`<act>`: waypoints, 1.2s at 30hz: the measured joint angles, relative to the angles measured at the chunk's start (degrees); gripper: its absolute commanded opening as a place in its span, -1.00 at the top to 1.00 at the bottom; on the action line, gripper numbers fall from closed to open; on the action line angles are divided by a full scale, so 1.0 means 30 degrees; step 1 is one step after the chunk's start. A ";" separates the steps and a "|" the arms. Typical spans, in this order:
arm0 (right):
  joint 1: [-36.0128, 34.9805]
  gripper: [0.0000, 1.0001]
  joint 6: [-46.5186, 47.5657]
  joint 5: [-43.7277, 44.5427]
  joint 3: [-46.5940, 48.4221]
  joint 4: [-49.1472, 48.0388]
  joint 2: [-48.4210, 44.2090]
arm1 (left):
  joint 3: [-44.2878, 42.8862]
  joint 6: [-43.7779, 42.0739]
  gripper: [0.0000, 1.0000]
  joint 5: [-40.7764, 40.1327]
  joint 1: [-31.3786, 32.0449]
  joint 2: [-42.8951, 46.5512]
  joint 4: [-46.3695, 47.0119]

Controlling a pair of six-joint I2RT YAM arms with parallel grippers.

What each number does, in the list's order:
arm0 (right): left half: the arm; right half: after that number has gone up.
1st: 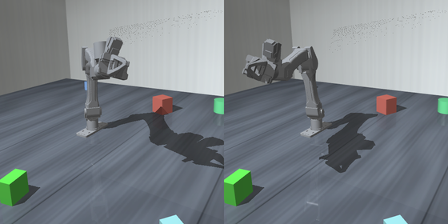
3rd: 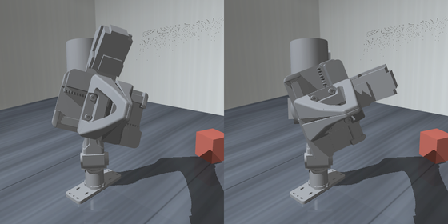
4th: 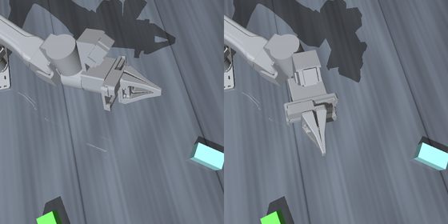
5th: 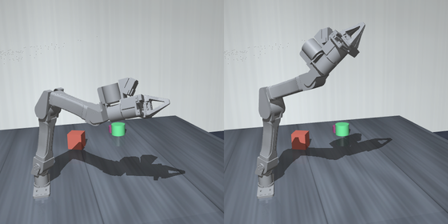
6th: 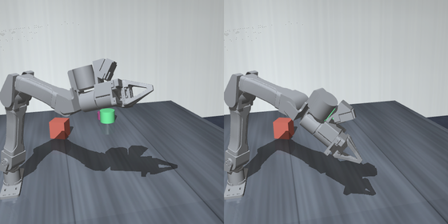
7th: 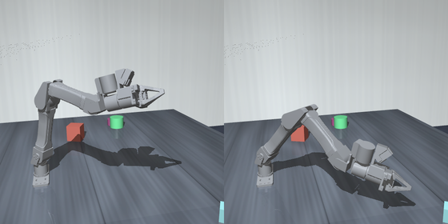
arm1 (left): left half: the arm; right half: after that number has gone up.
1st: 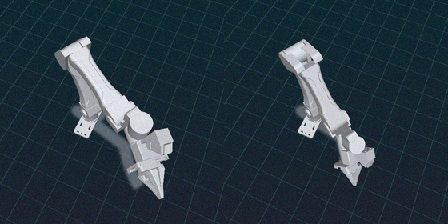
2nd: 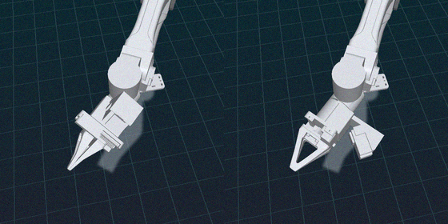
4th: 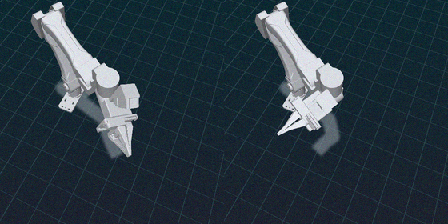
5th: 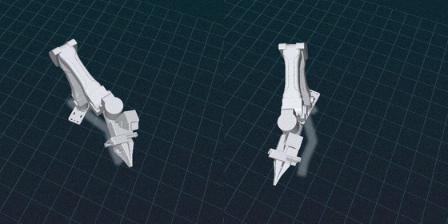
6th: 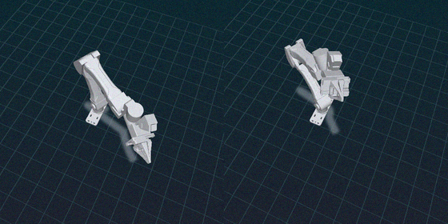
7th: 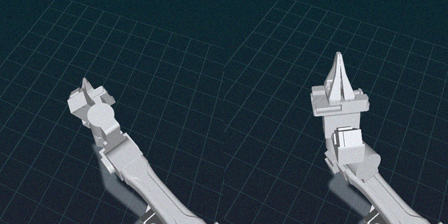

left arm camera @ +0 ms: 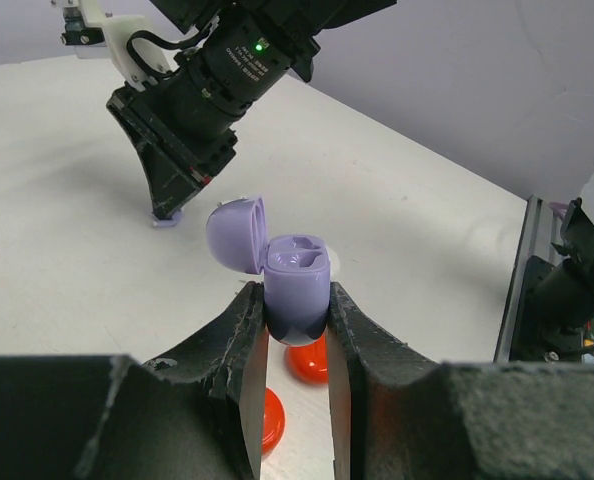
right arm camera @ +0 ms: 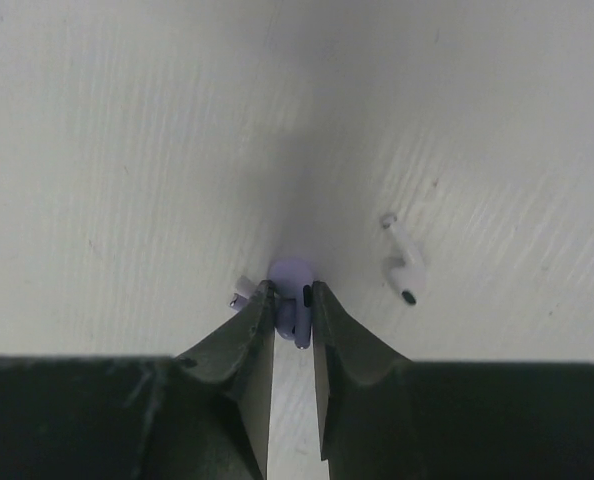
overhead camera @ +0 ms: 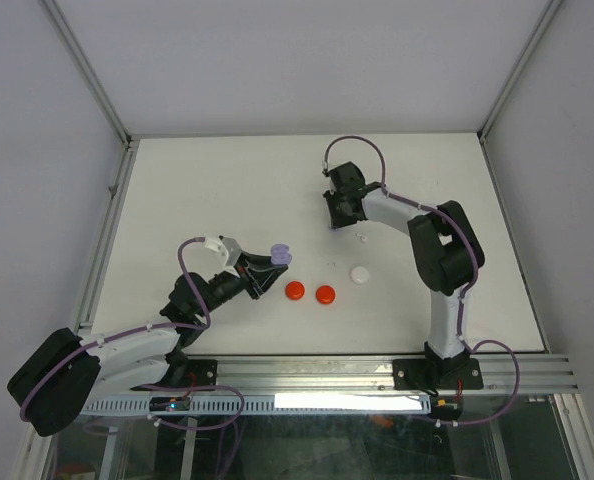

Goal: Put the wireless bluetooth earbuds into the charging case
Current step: Pick up the earbud from the center of the board.

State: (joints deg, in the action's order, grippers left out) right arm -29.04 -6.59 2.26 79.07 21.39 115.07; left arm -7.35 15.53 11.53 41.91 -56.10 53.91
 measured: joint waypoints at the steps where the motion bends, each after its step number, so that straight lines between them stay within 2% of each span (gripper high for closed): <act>1: -0.0073 0.59 0.0000 -0.0117 -0.0328 0.0219 -0.0284 | 0.0000 0.0007 1.00 0.0095 0.0000 0.0000 -0.0015; 11: -0.1537 0.35 0.0219 -0.0022 -0.2390 0.2295 -0.2171 | -0.0146 -0.0007 1.00 0.0248 0.0000 0.0029 -0.0488; 26: -0.1851 0.40 0.0532 0.0452 -0.2594 0.2412 -0.2346 | -0.0299 -0.0022 1.00 0.0270 0.0000 0.0066 -0.0852; 36: -0.1596 0.60 0.0466 0.0576 -0.1887 0.2237 -0.1763 | -0.0299 -0.0022 1.00 0.0270 0.0000 0.0066 -0.0874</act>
State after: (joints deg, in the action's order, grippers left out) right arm -33.82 -5.19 3.99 73.41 28.10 109.78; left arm -8.25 15.46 12.34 41.91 -55.90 51.29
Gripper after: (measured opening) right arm 0.245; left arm 0.253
